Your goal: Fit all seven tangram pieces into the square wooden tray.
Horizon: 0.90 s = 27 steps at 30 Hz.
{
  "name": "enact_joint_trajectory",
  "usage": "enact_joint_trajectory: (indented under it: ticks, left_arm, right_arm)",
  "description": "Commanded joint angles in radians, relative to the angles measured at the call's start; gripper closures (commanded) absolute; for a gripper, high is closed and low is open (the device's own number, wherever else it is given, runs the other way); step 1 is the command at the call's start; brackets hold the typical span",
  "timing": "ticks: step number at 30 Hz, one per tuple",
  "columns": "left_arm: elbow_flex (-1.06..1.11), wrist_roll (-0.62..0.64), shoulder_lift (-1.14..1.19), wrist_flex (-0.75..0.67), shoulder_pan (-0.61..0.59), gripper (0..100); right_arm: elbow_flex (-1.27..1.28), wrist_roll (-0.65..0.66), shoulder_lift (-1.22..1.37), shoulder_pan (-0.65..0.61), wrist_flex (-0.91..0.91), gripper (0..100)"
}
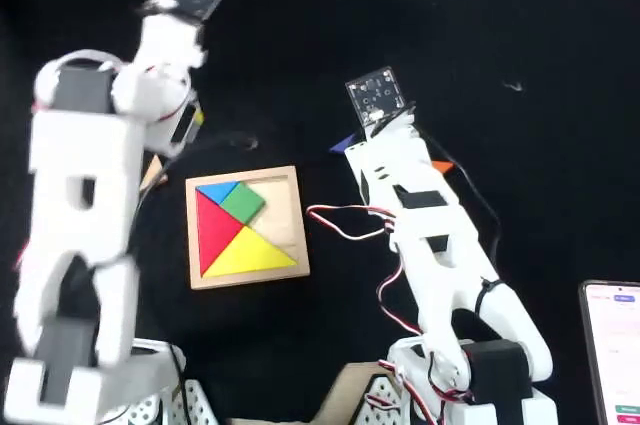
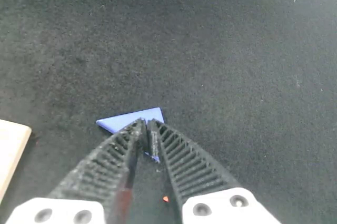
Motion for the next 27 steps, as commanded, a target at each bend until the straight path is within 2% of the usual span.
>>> enact_joint_trajectory:
  ticks: [1, 5, 9, 12, 14, 17, 19, 24, 27]
  left_arm:
    - [0.251, 0.146, -0.356, -0.107, -0.002, 88]
    - [0.559, 0.195, -0.638, -0.222, -0.007, 88]
    - [0.854, 0.199, -0.825, -0.338, -0.073, 88]
    - [1.063, 0.201, -0.879, -0.514, -0.171, 88]
    - [1.188, 0.247, -0.891, -0.629, -0.205, 88]
    - [1.34, 0.374, -0.898, -0.741, -0.2, 88]
    - [1.397, 0.402, -0.902, -0.806, -0.203, 88]
    - [1.523, 0.405, -0.914, -0.979, -0.209, 88]
    - [1.541, 0.405, -0.914, -1.017, -0.214, 88]
  right_arm:
    - [-0.022, -0.005, -0.09, -0.006, 0.057, 98.3]
    - [-0.113, 0.018, -0.222, 0.012, 0.338, 98.2]
    - [-0.243, 0.181, -0.289, 0.06, 0.623, 98.2]
    - [-0.321, 0.315, -0.248, 0.104, 0.741, 97.6]
    - [-0.371, 0.414, -0.186, 0.132, 0.806, 92.1]
    - [-0.449, 0.605, -0.056, 0.169, 0.888, 81.0]
    - [-0.501, 0.71, 0.047, 0.19, 0.91, 78.8]
    - [-0.642, 0.783, 0.311, 0.215, 0.878, 81.1]
    - [-0.727, 0.836, 0.438, 0.221, 0.879, 81.1]
